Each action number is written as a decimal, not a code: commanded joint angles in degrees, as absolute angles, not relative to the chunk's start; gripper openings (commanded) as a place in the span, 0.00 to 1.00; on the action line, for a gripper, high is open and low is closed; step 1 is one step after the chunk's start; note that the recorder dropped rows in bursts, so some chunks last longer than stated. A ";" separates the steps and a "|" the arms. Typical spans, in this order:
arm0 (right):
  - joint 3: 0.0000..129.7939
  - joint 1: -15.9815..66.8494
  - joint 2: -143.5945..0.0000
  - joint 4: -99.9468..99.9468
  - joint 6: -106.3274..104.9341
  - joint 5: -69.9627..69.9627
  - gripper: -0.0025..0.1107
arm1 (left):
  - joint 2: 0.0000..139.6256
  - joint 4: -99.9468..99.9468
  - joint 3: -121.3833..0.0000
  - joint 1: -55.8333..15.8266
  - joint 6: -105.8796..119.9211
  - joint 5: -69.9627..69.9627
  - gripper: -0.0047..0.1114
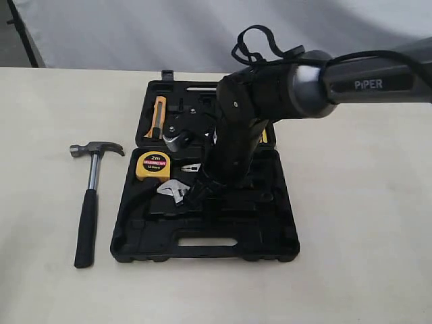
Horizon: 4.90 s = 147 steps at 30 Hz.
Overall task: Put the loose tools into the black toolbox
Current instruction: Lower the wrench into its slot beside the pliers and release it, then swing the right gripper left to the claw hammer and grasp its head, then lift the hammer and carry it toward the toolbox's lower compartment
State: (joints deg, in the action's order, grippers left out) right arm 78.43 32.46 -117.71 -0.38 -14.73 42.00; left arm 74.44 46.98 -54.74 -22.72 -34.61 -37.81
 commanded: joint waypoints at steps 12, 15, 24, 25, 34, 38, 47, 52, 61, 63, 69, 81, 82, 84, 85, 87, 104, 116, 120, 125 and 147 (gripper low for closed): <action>77.43 35.47 -109.72 -13.06 -11.48 31.44 0.03 | 73.98 46.20 -54.20 -22.53 -35.20 -36.83 0.05; 79.07 38.73 -111.53 -13.06 -7.67 28.64 0.10 | 73.98 46.20 -54.20 -22.53 -35.20 -36.83 0.05; 96.21 45.62 -125.62 -12.82 -4.63 30.39 0.56 | 73.98 46.20 -54.20 -22.53 -35.20 -36.83 0.05; 98.20 46.10 -127.58 -12.82 -4.52 31.14 0.56 | 73.98 46.20 -54.20 -22.53 -35.20 -36.83 0.05; 115.15 46.82 -141.11 -7.28 -2.00 38.85 0.53 | 73.98 46.20 -54.20 -22.53 -35.20 -36.83 0.05; 119.30 46.96 -144.19 -5.91 -0.87 45.25 0.39 | 73.98 46.20 -54.20 -22.53 -35.20 -36.83 0.05; 119.56 50.41 -142.75 -10.15 -0.85 55.23 0.02 | 73.98 46.20 -54.20 -22.53 -35.20 -36.83 0.05; 119.56 51.82 -140.88 -12.92 -0.91 61.79 0.02 | 73.98 46.20 -54.20 -22.53 -35.20 -36.83 0.05; 111.12 53.42 -136.27 -13.00 -2.92 68.47 0.02 | 73.98 46.20 -54.20 -22.53 -35.20 -36.83 0.05; 107.55 53.73 -134.13 -13.00 -3.03 67.45 0.02 | 73.98 46.20 -54.20 -22.53 -35.20 -36.83 0.05; 102.03 53.73 -130.79 -12.09 -1.47 65.60 0.02 | 73.98 46.20 -54.20 -22.53 -35.20 -36.83 0.05; 107.94 55.44 -130.88 -7.03 0.00 60.00 0.62 | 73.98 46.20 -54.20 -22.53 -35.20 -36.83 0.05; 107.94 55.44 -130.88 -5.65 -0.88 56.20 0.62 | 73.98 46.20 -54.20 -22.53 -35.20 -36.83 0.05; 107.94 55.44 -131.66 -1.92 -0.76 53.59 0.62 | 73.98 46.20 -54.20 -22.53 -35.20 -36.83 0.05; 107.94 55.29 -131.96 -1.57 -0.49 53.44 0.62 | 73.98 46.20 -54.20 -22.53 -35.20 -36.83 0.05; 107.94 55.29 -133.40 -1.48 -0.49 53.14 0.62 | 73.98 46.20 -54.20 -22.53 -35.20 -36.83 0.05; 108.49 55.40 -126.72 -0.80 -3.03 67.26 0.03 | 73.98 46.20 -54.20 -22.53 -35.20 -36.83 0.05; 108.49 41.96 -122.91 3.45 -12.11 69.96 0.03 | 73.98 46.20 -54.20 -22.53 -35.20 -36.83 0.05; 108.49 40.43 -125.50 3.07 -13.98 69.96 0.03 | 73.98 46.20 -54.20 -22.53 -35.20 -36.83 0.05; 108.49 40.98 -128.38 2.69 -15.03 69.96 0.03 | 73.98 46.20 -54.20 -22.53 -35.20 -36.83 0.05; 108.06 49.14 -125.66 -11.37 -18.62 69.96 0.05 | 73.98 46.20 -54.20 -22.53 -35.20 -36.83 0.05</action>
State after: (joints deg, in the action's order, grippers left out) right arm 108.37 46.73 -125.93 -13.76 -19.14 69.84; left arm 74.44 46.98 -54.74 -22.72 -34.61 -37.81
